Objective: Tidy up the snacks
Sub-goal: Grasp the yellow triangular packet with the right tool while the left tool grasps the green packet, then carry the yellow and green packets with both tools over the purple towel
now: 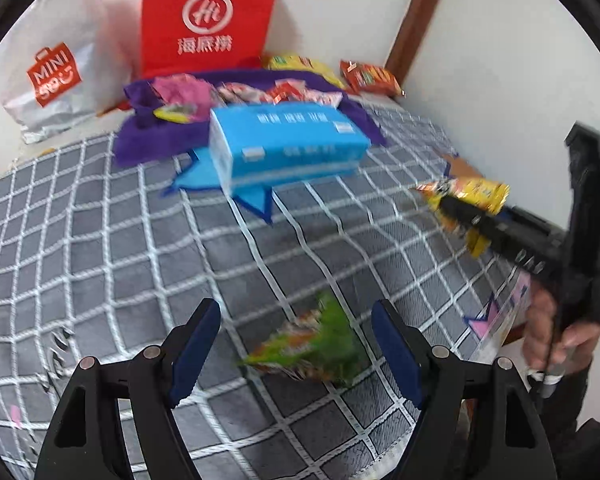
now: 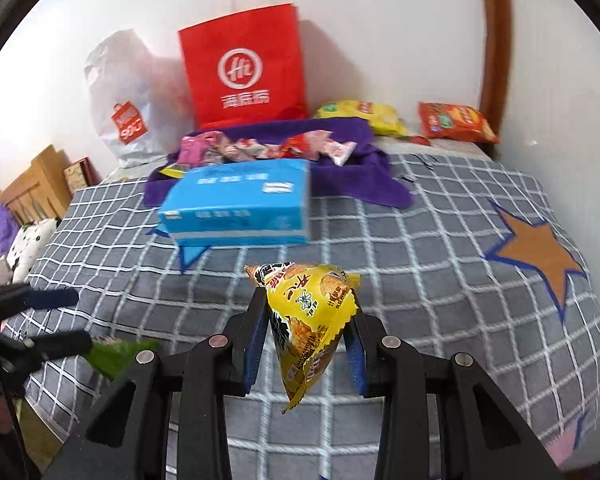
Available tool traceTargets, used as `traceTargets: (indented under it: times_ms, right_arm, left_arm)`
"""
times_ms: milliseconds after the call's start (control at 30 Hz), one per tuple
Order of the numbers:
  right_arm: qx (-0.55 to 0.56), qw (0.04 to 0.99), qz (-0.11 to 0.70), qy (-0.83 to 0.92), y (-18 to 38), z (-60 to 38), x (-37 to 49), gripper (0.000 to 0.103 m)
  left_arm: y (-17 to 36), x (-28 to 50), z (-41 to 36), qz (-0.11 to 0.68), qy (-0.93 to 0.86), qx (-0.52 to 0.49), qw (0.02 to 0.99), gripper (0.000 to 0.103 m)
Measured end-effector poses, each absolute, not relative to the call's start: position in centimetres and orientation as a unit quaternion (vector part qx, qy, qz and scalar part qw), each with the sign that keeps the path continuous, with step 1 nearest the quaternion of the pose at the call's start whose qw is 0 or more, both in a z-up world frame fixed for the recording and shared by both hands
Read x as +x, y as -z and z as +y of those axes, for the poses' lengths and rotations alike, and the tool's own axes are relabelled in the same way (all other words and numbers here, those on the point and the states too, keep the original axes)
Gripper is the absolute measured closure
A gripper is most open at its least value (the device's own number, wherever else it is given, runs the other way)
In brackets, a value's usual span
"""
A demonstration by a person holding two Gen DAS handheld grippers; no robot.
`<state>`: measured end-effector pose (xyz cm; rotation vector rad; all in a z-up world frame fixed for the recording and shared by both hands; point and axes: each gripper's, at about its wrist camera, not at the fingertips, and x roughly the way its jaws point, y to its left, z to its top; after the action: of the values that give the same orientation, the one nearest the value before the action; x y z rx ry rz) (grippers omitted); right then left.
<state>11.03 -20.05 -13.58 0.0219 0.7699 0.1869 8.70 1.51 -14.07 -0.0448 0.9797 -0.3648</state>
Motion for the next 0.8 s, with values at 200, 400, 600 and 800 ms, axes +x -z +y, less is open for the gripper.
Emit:
traceTargets:
  times_ms: [200,400,600,800]
  right_arm:
    - [0.021,0.922,0.379,-0.078,14.4,-21.9,9.8,0.067]
    - [0.021,0.92,0.382,-0.085,15.3,-21.9,9.4,0.067]
    - [0.02,0.919,0.383,-0.095,15.8,-21.3,9.2,0.067]
    - [0.015,0.915,0.39,-0.103,16.4,-20.7,9.3,0.067]
  left_arm:
    - [16.6,8.0,-0.6,0.477,0.167,0.015,0.863,0.027]
    - [17.7,8.0,0.0,0.475,0.171,-0.007,0.864,0.035]
    - [17.5,7.8,0.4,0.468,0.155,-0.008,0.87,0.038]
    - [17.0,8.2,1.1,0.469,0.155,-0.031,0.869,0.04]
